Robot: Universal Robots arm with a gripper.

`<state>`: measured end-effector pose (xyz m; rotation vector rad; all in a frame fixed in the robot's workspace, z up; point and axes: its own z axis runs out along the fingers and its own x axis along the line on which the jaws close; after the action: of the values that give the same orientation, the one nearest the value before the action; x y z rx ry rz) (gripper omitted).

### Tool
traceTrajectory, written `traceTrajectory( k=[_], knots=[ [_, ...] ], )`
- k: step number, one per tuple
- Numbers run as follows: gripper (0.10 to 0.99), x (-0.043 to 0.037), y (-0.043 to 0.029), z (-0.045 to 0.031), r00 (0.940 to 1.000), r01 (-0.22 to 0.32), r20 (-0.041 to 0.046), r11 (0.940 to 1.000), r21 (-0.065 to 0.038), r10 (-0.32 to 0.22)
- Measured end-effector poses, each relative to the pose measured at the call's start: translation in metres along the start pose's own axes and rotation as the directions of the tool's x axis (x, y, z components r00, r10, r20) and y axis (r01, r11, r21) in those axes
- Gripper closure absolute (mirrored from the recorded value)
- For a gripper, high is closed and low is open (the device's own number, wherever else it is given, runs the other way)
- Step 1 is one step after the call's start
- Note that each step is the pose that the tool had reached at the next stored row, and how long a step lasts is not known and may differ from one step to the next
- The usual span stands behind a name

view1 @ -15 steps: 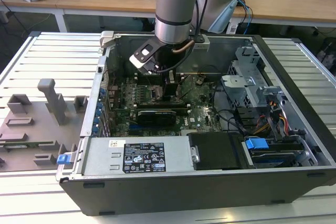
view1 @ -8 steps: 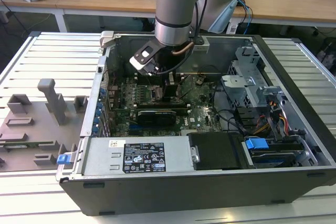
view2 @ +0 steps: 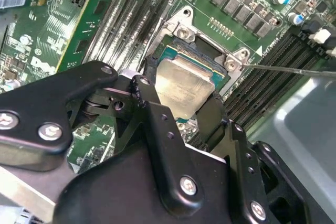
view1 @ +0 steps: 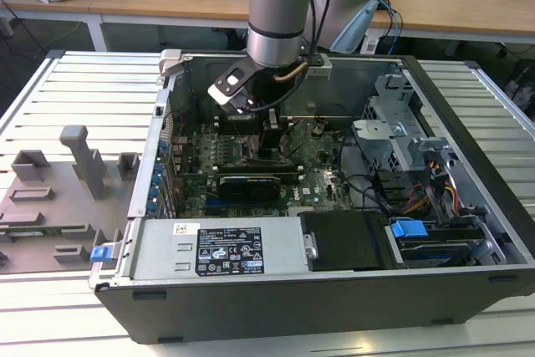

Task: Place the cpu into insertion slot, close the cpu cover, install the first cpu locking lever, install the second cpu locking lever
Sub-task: 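Place the cpu into insertion slot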

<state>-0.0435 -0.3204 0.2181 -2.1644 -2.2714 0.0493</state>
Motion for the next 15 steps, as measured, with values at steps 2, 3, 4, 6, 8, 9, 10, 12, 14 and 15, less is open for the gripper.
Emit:
traceTrajectory(
  k=[2, 3, 4, 6, 8, 9, 10, 12, 14, 15],
  knots=[
    [0.541, 0.0009, 0.0005, 0.0076, 0.9984, -0.056, -0.0013, 0.9984, 0.001, 0.056],
    [0.541, 0.0013, 0.0006, 0.0083, 0.9984, -0.056, -0.0012, 0.9984, 0.001, 0.056],
    [0.541, 0.0018, 0.0006, 0.0089, 0.9984, -0.056, -0.0012, 0.9984, 0.001, 0.056],
    [0.541, 0.0027, 0.0011, 0.0102, 0.9984, -0.056, -0.0013, 0.9984, 0.001, 0.056],
    [0.541, 0.0044, 0.0019, 0.0121, 0.9984, -0.056, -0.0014, 0.9984, 0.001, 0.056],
    [0.541, 0.0048, 0.0022, 0.0130, 0.9984, -0.056, -0.0013, 0.9984, 0.001, 0.056],
    [0.541, 0.0050, 0.0025, 0.0138, 0.9984, -0.056, -0.0013, 0.9984, 0.001, 0.056],
    [0.541, 0.0053, 0.0030, 0.0151, 0.9984, -0.056, -0.0013, 0.9984, 0.001, 0.056],
    [0.541, 0.0055, 0.0037, 0.0164, 0.9984, -0.056, -0.0012, 0.9984, 0.001, 0.056],
    [0.541, 0.0056, 0.0038, 0.0169, 0.9984, -0.056, -0.0012, 0.9984, 0.001, 0.056]
  ],
)
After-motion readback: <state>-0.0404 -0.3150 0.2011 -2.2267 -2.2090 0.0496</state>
